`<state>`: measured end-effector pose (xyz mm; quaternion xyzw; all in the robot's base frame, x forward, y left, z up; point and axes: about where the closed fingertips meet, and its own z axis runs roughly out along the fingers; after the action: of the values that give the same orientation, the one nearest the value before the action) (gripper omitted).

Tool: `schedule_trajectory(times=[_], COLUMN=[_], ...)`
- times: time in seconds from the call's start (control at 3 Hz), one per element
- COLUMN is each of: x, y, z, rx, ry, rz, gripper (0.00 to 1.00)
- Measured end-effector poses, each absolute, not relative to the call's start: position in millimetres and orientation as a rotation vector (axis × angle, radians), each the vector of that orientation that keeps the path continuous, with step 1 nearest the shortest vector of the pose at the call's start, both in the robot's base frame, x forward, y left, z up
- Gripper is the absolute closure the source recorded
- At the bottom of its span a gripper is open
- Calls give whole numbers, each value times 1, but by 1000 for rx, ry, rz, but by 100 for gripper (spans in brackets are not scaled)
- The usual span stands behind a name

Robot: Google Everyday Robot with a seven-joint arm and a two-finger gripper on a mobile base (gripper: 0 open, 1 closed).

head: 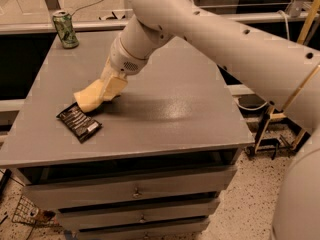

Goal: Move sponge near rxbar chocolate

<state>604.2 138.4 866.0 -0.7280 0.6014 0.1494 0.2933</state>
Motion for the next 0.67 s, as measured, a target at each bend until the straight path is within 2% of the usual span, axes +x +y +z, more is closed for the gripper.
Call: schedule_trajectory(times=[0.33,0.67], x=[603,602], y=[141,142], z=[865,864], rx=[-1945,-1948], ry=[1597,1596], rz=[402,405], gripper=[86,63])
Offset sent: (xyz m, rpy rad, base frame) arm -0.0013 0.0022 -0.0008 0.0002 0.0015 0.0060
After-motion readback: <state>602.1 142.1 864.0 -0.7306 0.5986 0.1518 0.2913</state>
